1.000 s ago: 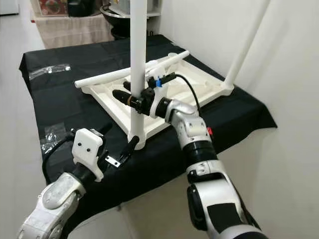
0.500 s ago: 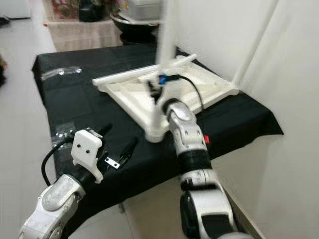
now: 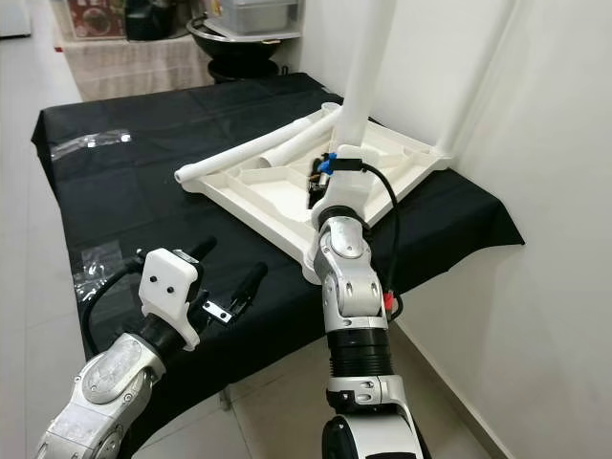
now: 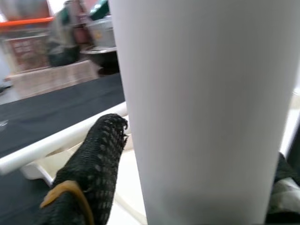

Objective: Building children table

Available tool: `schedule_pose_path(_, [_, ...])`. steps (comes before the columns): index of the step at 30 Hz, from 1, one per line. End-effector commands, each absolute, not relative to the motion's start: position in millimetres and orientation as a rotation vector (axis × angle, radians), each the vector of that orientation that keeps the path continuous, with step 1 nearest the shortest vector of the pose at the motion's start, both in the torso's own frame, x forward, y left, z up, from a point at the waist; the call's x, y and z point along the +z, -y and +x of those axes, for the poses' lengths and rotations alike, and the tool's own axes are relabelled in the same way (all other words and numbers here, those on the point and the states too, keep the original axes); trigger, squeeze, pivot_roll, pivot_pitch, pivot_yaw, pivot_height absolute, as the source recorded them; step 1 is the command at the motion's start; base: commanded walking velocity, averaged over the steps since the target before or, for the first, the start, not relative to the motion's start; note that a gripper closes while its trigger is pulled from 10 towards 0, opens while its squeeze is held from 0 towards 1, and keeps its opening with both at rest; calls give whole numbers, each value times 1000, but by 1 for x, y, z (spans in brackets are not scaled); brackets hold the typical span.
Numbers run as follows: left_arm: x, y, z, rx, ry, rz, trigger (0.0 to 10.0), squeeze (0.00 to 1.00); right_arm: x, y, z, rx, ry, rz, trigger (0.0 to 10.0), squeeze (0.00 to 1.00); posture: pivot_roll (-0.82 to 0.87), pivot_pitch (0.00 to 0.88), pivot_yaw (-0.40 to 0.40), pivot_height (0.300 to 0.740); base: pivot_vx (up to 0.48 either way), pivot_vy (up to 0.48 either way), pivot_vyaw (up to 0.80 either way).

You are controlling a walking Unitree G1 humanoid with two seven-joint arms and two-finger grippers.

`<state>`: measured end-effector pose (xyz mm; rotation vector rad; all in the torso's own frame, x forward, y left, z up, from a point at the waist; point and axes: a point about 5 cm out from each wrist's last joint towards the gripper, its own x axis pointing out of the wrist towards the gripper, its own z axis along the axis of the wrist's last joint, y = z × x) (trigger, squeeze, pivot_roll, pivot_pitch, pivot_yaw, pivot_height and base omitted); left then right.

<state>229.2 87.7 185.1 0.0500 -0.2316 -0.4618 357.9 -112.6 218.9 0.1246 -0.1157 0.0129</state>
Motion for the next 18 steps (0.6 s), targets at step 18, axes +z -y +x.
schedule_pose_path(18, [182,-87,229,-466,212,52,10000,0,211,97,359,1007,-30,91,10000,0,9,48,-68,740,0,0,0])
